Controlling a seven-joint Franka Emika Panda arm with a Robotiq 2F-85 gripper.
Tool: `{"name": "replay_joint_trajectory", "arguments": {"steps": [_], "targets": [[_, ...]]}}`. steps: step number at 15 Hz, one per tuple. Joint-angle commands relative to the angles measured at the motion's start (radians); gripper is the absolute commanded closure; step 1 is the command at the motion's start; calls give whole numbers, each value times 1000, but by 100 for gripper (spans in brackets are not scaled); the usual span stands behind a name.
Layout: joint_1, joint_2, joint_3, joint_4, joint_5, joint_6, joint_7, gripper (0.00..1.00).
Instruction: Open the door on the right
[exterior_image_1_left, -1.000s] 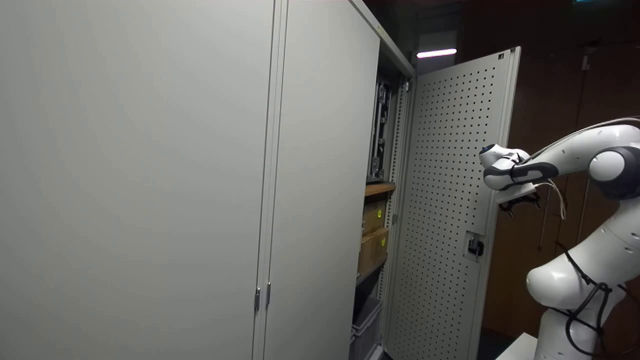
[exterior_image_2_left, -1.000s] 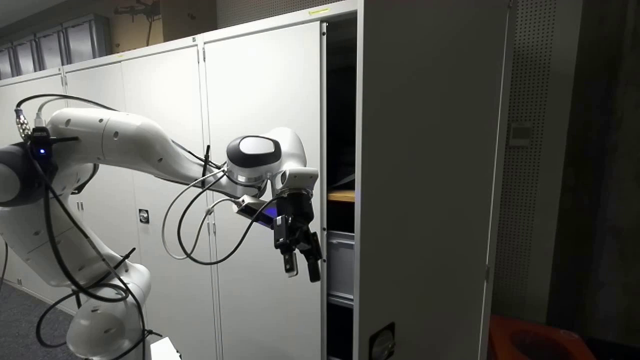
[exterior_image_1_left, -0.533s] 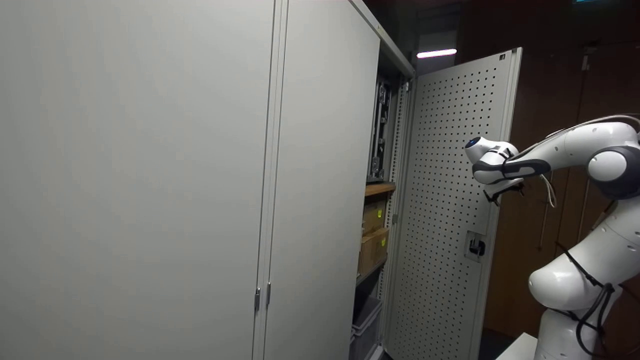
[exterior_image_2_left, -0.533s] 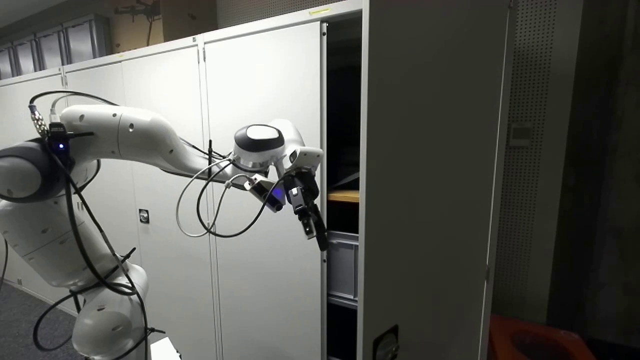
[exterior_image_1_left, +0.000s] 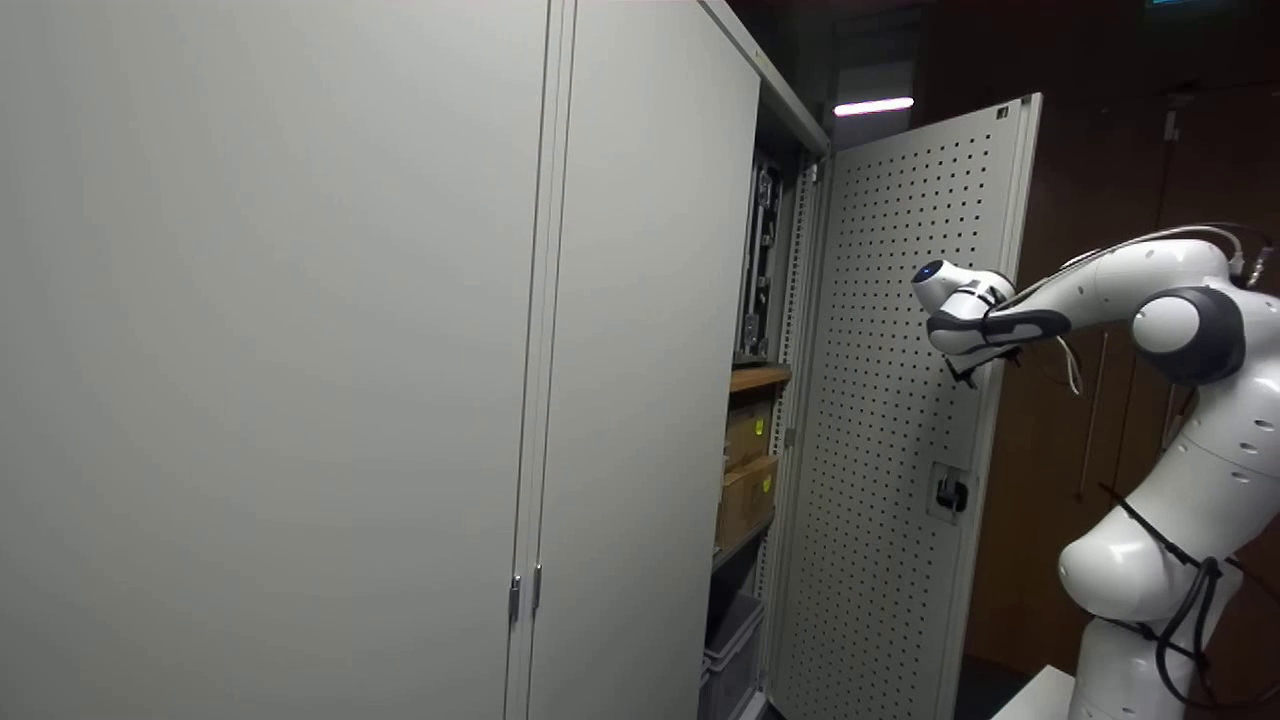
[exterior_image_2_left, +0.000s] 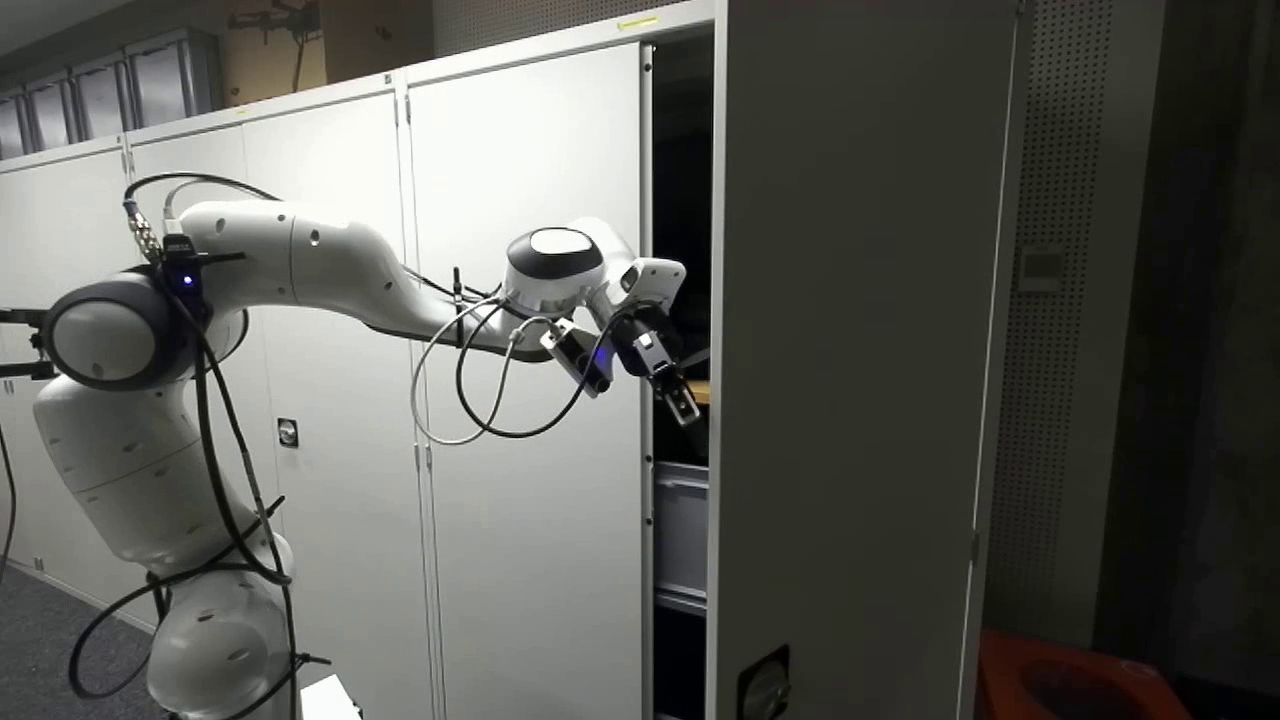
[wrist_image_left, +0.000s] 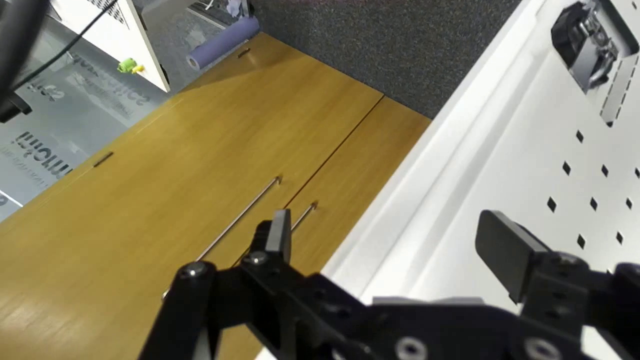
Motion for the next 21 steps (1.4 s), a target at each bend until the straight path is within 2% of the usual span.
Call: {"name": "replay_joint_trajectory", "arguments": {"steps": [1,7,14,21], "targets": [[20,102,-29,127,-9,45,-25,0],[30,138,-29,164,-2,36,-17,0],[46,120,-15,144,-23,9,-2,0],[23,103,-49,126,-42,2,22,0]]}}
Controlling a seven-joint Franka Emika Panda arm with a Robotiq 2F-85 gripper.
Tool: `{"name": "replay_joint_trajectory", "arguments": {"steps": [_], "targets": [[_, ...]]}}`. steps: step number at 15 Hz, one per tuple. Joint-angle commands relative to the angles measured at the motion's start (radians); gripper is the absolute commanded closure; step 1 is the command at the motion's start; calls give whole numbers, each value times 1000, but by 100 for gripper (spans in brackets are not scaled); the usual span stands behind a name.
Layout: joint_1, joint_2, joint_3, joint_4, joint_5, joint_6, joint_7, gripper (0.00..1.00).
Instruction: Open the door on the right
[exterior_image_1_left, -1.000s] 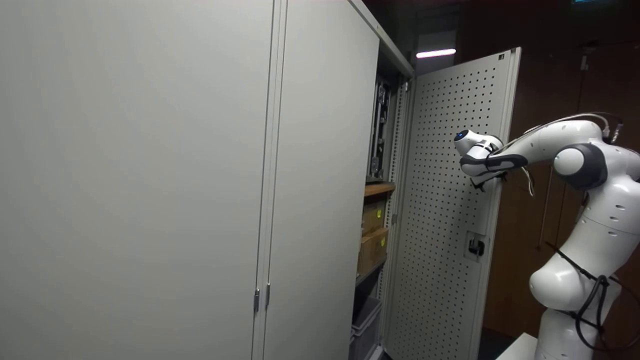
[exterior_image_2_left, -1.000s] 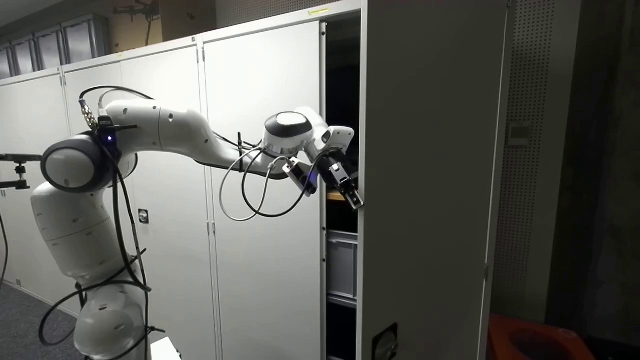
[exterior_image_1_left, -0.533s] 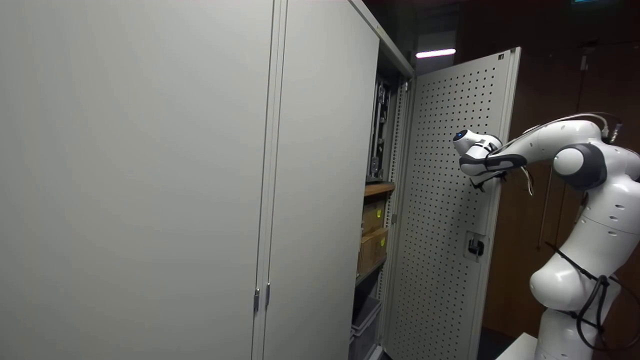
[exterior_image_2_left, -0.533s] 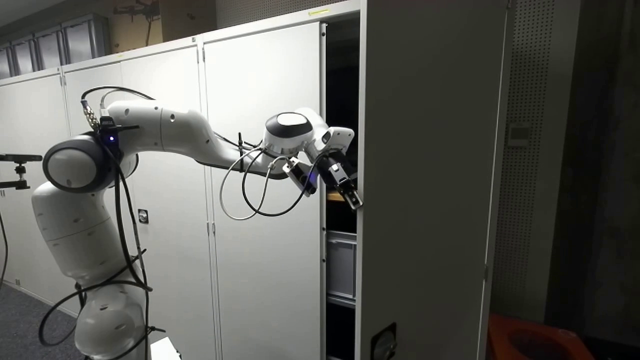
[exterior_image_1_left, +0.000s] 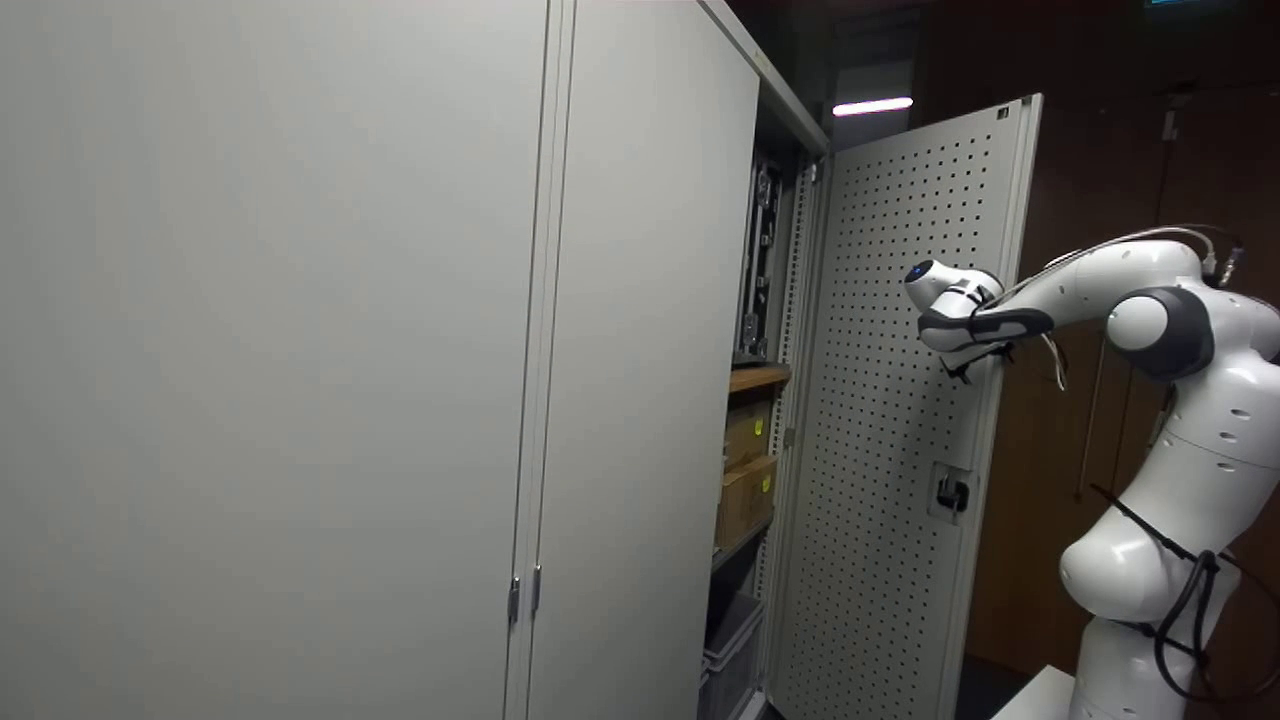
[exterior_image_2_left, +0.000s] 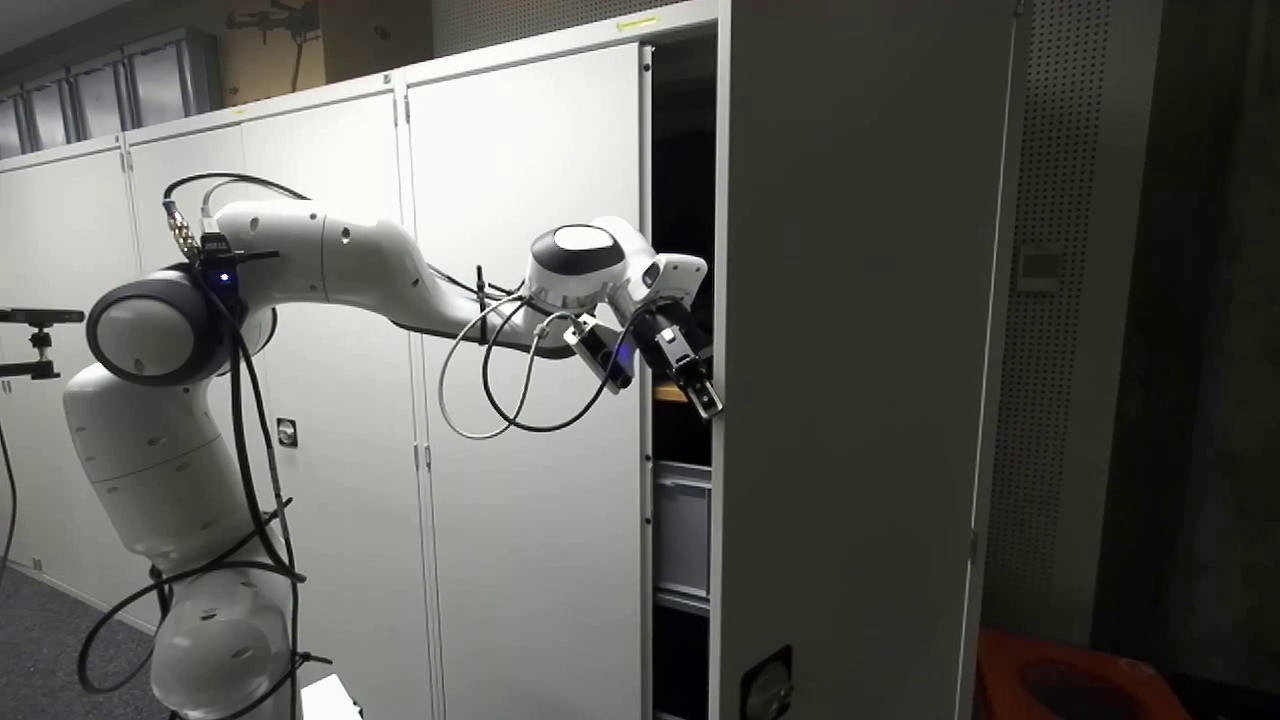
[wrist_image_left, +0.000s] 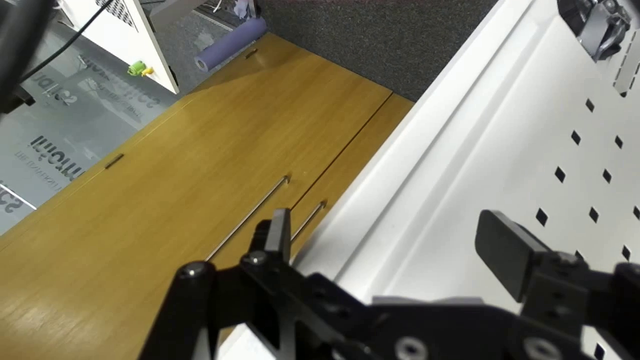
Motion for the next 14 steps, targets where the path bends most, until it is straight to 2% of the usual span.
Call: {"name": "replay_joint_trajectory", "arguments": {"steps": [1,14], "targets": [[-4,15,-27,31,-34,24,6,0],[-52,10,-138,18,-10,76,15,0]]}}
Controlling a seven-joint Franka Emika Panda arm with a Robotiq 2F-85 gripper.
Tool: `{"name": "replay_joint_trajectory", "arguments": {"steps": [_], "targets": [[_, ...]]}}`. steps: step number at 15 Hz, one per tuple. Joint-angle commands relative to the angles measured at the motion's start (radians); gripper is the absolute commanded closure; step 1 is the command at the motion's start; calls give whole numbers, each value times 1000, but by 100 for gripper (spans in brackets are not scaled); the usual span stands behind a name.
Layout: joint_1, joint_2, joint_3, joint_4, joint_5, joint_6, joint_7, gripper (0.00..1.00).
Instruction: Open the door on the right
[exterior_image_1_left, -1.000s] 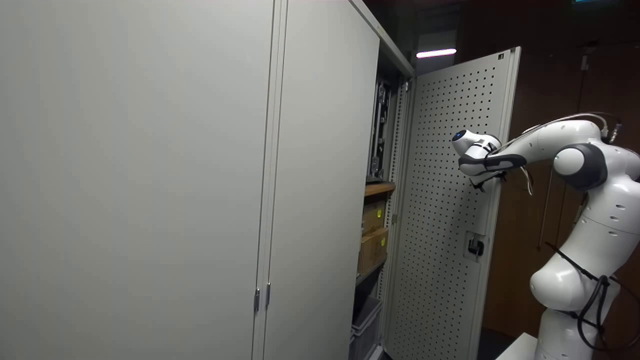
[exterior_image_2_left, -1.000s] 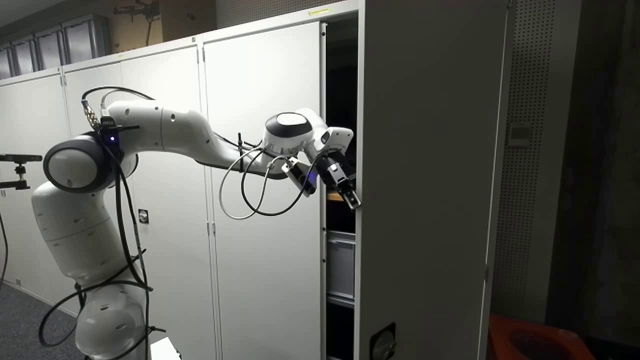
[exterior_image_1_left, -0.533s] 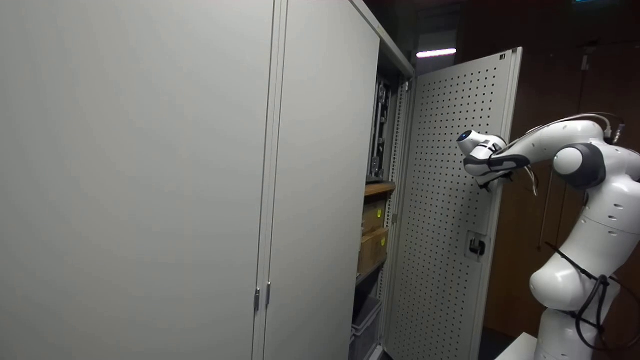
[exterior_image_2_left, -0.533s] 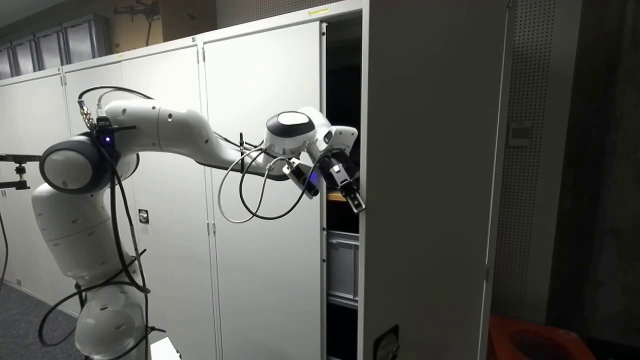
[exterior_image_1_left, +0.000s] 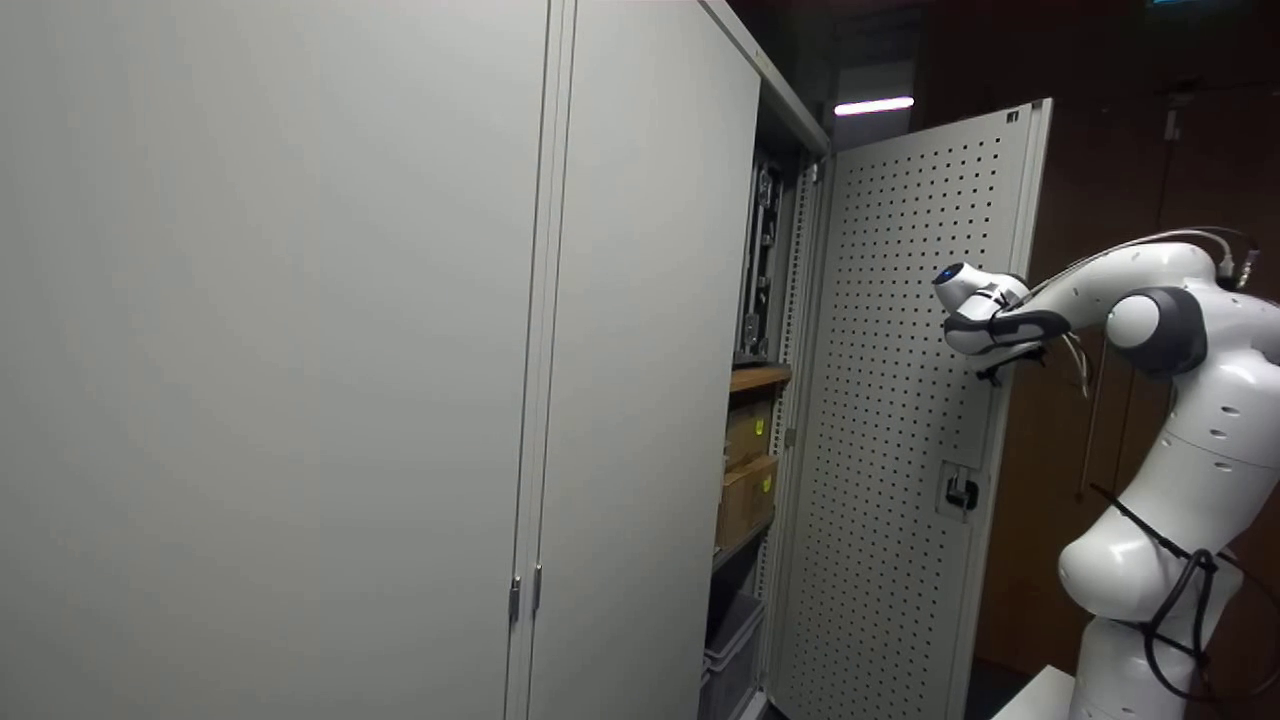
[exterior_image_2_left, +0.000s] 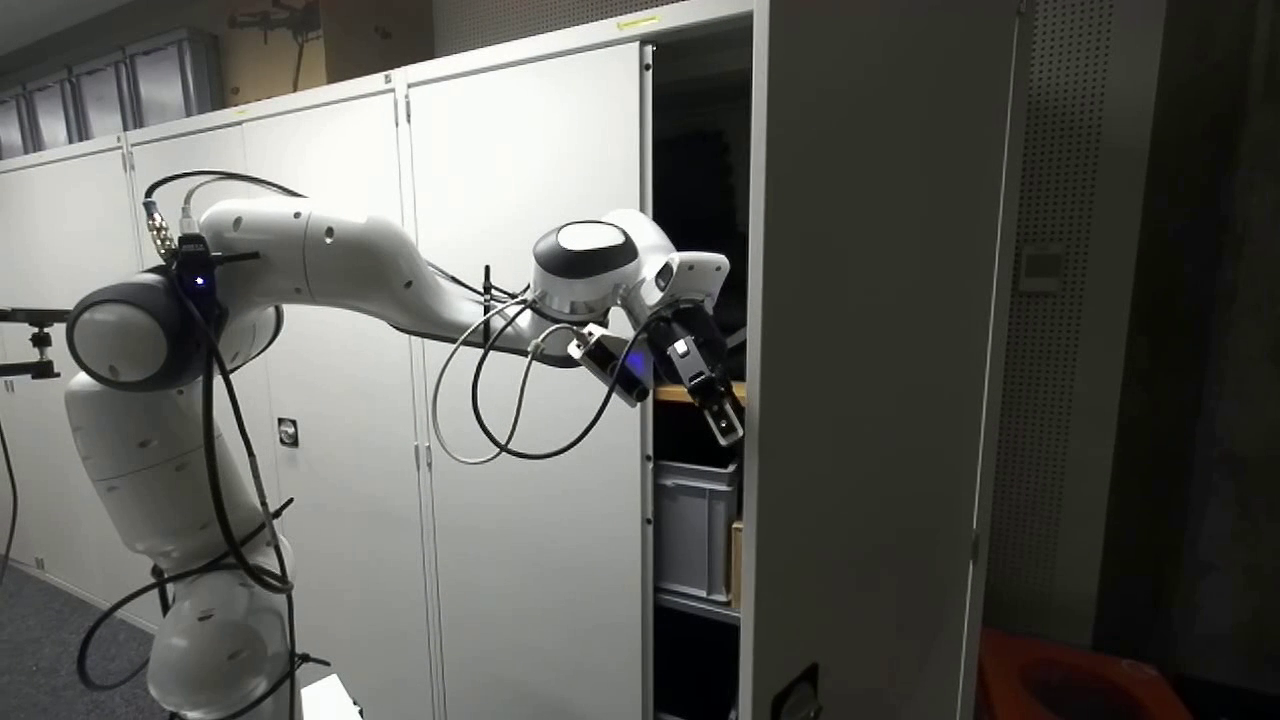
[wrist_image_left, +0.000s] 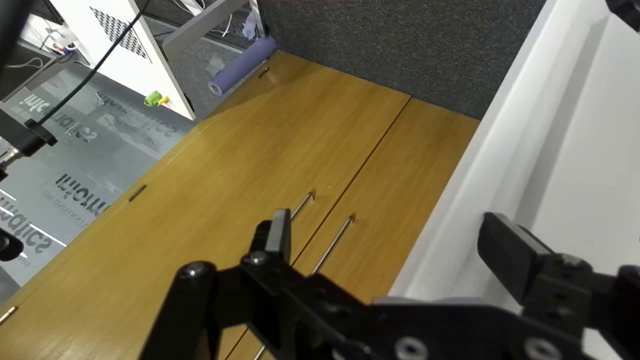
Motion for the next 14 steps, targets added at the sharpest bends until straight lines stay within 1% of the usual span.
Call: {"name": "replay_joint_trajectory", "arguments": {"steps": [1,9,14], "targets": [[-30,9,-27,16,3,17,2,0],[-56,20,-75,10,45,81,14,0],[-84,38,-108,7,94,138,15,0]]}}
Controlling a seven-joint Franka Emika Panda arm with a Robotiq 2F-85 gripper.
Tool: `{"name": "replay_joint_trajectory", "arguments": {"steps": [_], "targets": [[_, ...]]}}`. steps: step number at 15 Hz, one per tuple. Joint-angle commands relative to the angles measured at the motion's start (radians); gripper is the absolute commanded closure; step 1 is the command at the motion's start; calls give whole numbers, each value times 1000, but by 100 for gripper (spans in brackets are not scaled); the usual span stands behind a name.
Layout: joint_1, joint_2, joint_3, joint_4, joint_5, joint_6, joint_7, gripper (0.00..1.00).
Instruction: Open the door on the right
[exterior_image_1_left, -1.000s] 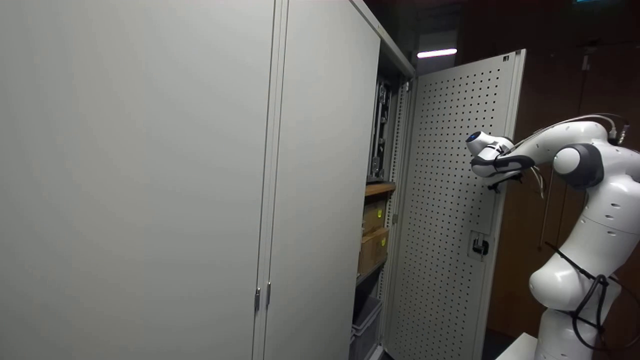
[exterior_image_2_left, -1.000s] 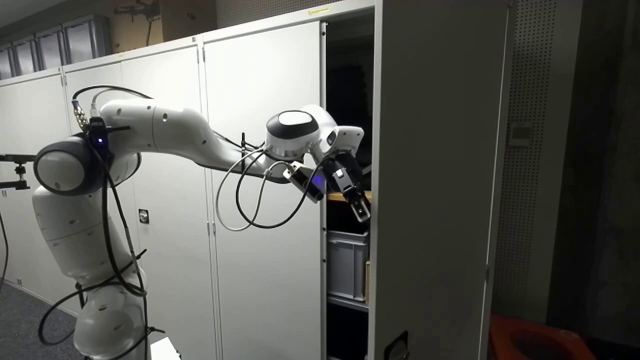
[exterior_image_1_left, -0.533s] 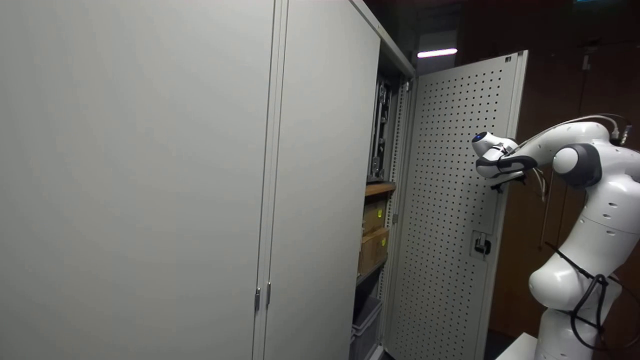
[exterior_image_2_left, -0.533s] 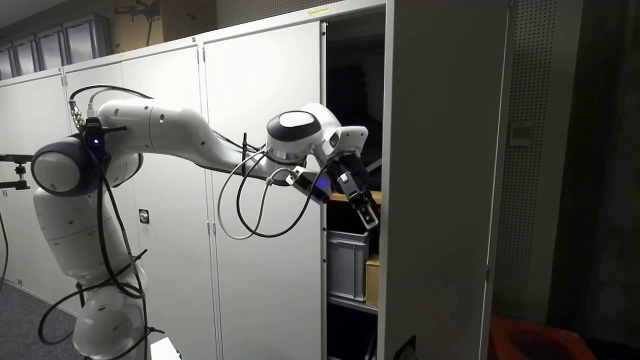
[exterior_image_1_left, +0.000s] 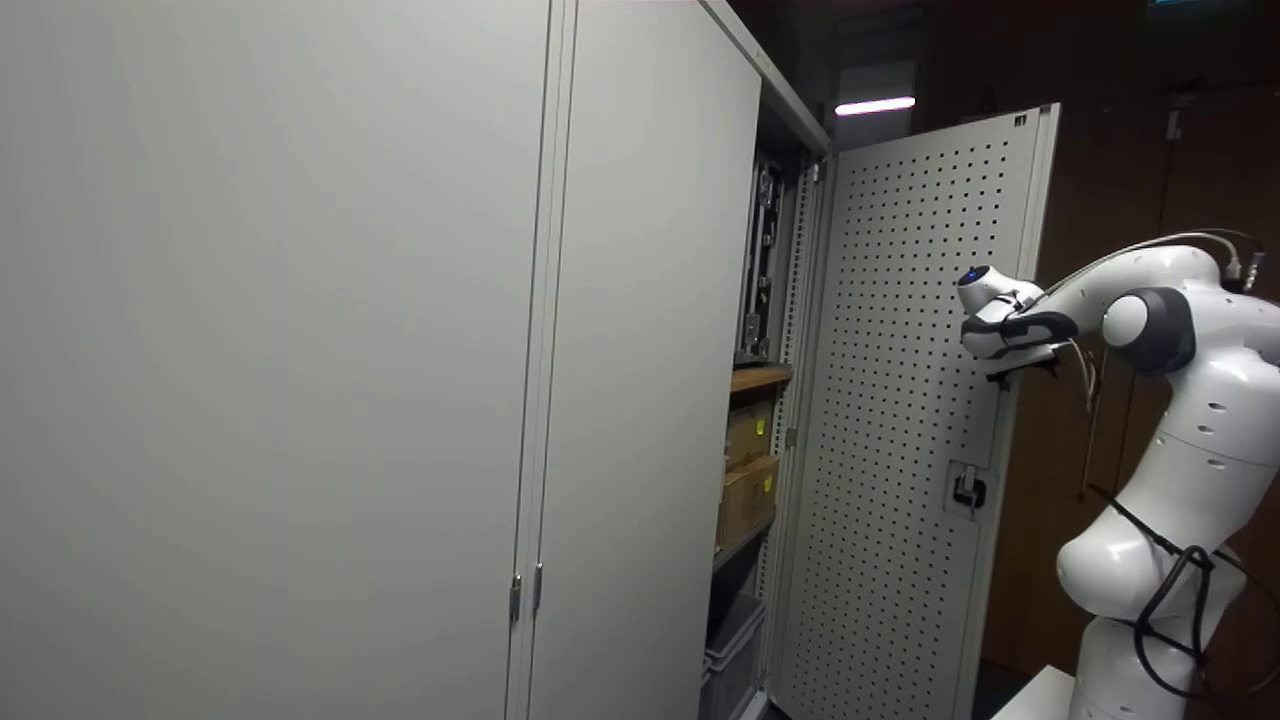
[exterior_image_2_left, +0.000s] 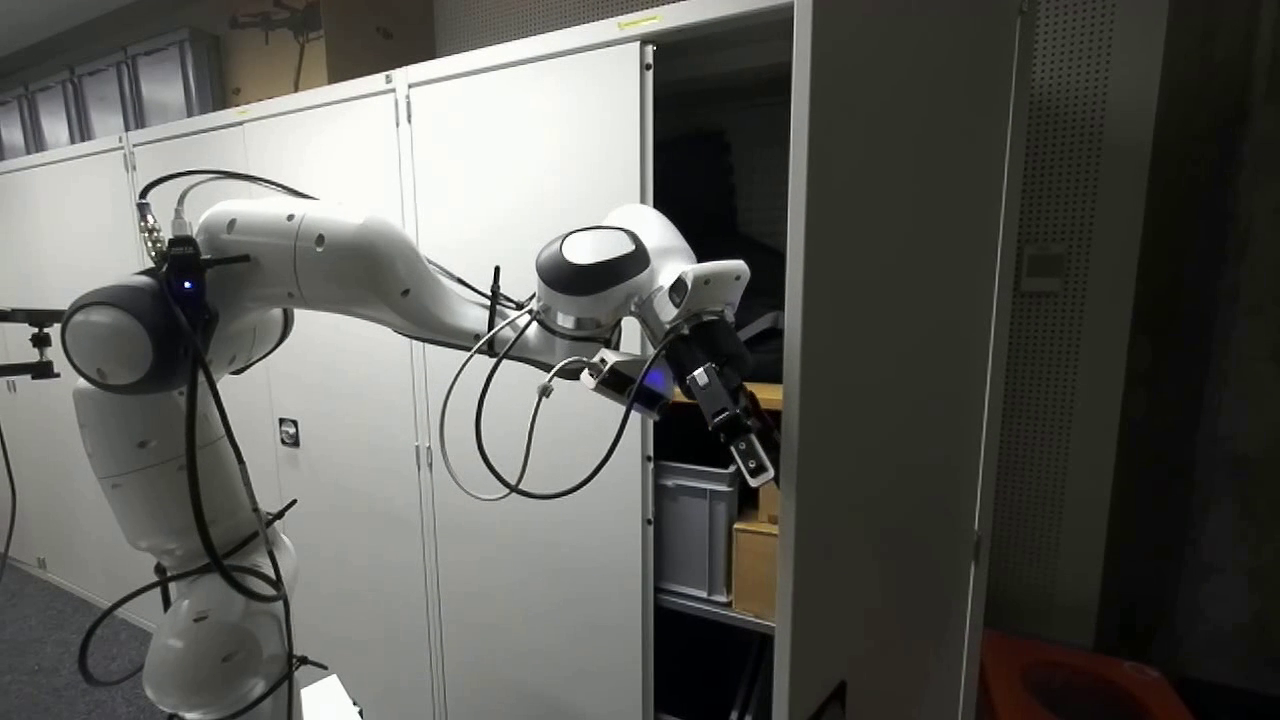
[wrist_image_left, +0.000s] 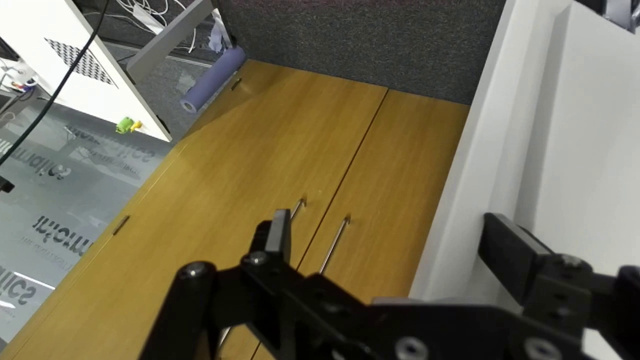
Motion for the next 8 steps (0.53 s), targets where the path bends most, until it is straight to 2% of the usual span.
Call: {"name": "replay_joint_trajectory", "arguments": {"steps": [1,8], "targets": [[-55,18,-33,7,33,7,-23,0],[-102,31,-64,-2,111,92,-22,0]]}}
